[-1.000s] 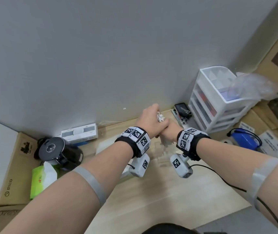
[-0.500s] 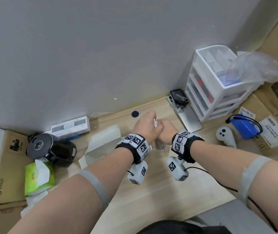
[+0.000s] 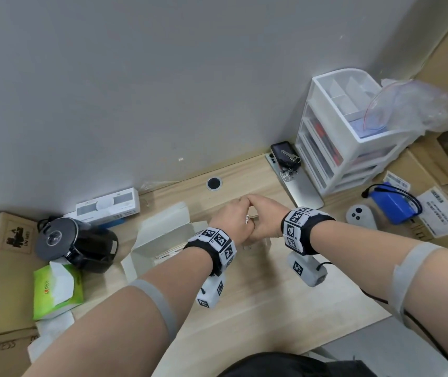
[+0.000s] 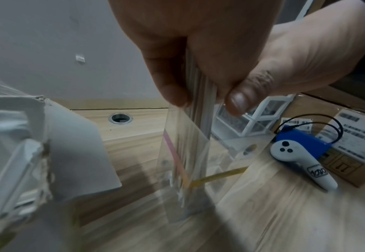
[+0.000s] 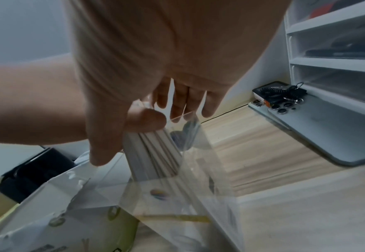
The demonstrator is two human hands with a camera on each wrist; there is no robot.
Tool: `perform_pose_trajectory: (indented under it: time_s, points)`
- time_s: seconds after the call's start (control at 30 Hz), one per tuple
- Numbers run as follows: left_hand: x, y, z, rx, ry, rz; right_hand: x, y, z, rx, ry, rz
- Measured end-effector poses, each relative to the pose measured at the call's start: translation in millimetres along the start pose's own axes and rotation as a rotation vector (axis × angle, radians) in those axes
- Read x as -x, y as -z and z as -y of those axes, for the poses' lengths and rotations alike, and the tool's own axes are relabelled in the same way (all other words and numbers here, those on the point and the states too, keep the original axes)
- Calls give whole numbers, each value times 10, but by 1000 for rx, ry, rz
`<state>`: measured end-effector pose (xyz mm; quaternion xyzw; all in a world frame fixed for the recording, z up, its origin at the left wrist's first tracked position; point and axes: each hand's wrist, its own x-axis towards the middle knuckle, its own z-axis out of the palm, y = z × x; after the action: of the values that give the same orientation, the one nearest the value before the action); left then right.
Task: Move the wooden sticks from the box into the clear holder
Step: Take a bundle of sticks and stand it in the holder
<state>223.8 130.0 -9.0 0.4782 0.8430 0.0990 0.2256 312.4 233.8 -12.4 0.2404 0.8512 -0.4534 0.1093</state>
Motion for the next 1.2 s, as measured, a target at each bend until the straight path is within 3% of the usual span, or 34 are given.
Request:
perform_pose_trajectory:
  time_s: [0.23, 0.4, 0.63, 0.8, 1.0, 1.2]
  points:
    - [-4, -36, 54, -97, 11, 43, -35, -16, -16, 58, 45, 17]
    - [37, 32, 160, -80, 21, -10, -93, -33, 60, 80, 79, 31]
    - [288, 327, 697, 36, 224, -152, -308, -178, 472, 173, 177, -30]
    - [708, 477, 1362, -13, 396, -161, -532, -558, 1022, 220, 277, -65]
    - [1197, 447, 1934, 9, 526, -59, -731, -1207, 1495, 384, 248, 231]
    - [1364, 318, 2223, 37, 492, 23, -966, -1590, 1488, 943, 63, 490]
